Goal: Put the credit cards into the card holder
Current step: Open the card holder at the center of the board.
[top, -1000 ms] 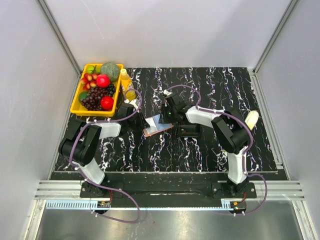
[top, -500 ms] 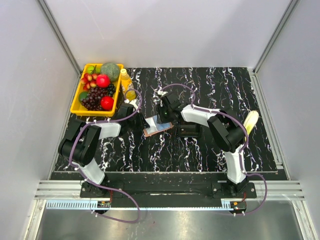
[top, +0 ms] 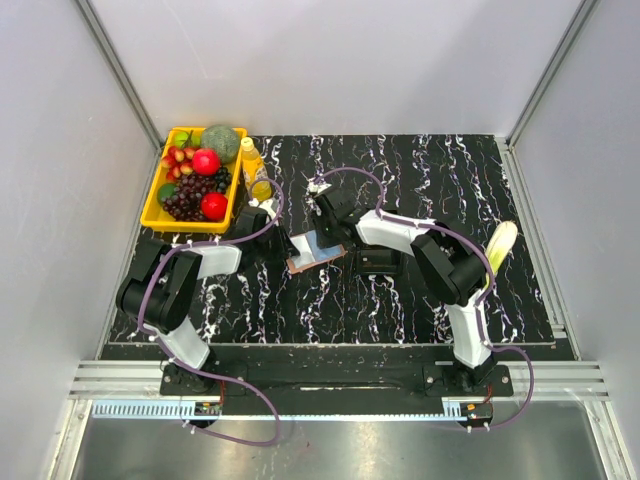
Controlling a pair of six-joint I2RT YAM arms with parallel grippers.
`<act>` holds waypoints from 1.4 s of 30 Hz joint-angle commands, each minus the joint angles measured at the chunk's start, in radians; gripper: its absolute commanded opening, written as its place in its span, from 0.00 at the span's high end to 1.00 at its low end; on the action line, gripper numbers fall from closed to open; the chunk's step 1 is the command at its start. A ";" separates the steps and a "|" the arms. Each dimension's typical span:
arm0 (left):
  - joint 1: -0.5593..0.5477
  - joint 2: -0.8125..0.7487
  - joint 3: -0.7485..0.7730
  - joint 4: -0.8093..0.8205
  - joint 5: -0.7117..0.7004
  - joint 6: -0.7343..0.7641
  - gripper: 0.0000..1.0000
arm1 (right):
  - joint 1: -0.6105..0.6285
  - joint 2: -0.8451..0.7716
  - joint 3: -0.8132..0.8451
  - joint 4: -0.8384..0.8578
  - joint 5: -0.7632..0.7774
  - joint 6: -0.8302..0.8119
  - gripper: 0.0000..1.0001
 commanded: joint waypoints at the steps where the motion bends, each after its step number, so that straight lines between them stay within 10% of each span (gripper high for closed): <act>1: 0.000 -0.047 -0.019 0.002 0.013 0.016 0.85 | 0.011 0.012 0.014 -0.046 0.031 -0.012 0.68; 13: 0.017 -0.195 0.097 -0.116 -0.050 0.091 0.70 | 0.011 -0.241 -0.087 -0.014 -0.012 0.055 0.53; 25: 0.086 0.138 0.505 -0.193 0.180 0.214 0.62 | 0.010 -0.272 -0.240 0.021 -0.104 0.192 0.53; 42: 0.083 0.256 0.354 -0.139 0.277 0.203 0.62 | -0.025 -0.139 -0.217 0.075 -0.166 0.222 0.50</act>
